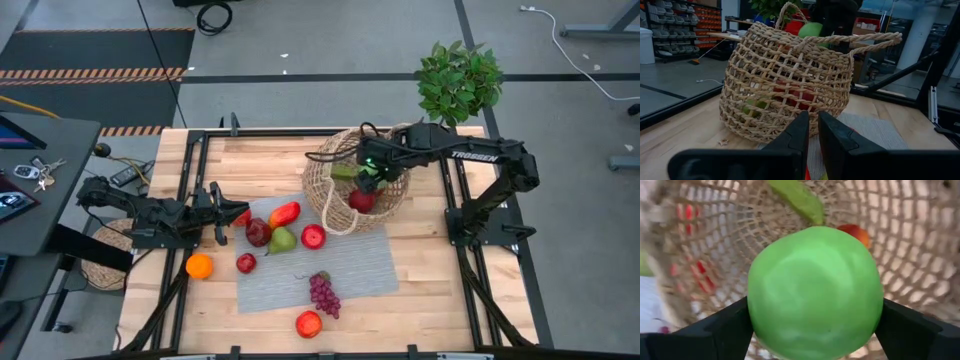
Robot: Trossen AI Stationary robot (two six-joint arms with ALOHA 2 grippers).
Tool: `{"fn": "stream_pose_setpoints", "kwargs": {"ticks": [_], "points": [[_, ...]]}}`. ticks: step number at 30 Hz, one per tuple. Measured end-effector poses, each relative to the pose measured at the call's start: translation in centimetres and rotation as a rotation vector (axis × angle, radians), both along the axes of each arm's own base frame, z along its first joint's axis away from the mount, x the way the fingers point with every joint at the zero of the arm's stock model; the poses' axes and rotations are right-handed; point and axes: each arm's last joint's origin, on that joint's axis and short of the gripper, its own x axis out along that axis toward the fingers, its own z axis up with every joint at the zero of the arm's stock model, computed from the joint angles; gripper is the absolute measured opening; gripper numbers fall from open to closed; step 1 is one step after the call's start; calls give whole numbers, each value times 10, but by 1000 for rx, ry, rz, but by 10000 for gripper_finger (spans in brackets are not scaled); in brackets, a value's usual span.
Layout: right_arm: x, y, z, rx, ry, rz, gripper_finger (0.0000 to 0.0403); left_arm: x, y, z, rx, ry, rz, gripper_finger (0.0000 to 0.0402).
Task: Build produce basket
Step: Put the green apple into the brown basket
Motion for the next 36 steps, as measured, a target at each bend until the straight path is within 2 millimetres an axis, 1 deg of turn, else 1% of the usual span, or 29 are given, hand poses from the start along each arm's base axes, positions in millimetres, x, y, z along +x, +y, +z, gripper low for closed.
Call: {"fn": "stream_pose_setpoints", "kwargs": {"ticks": [4, 9, 10, 14, 17, 22, 24, 30, 36], "points": [[5, 2, 1, 75, -68, -19, 363, 0, 0, 0, 0, 0, 0, 48], [16, 6, 5, 307, -218, -127, 363, 0, 0, 0, 0, 0, 0, 48], [18, 6, 6, 341, -244, -123, 363, 0, 0, 0, 0, 0, 0, 48], [27, 6, 12, 386, -345, -109, 363, 0, 0, 0, 0, 0, 0, 48], [33, 3, 17, 453, -435, -117, 363, 0, 0, 0, 0, 0, 0, 48], [45, -1, 29, 570, -603, -24, 363, 0, 0, 0, 0, 0, 0, 48], [47, -3, 33, 591, -647, -23, 363, 0, 0, 0, 0, 0, 0, 48], [49, -6, 36, 636, -687, -117, 363, 0, 0, 0, 0, 0, 0, 48], [48, -10, 36, 626, -685, -126, 363, 0, 0, 0, 0, 0, 0, 48]]}}
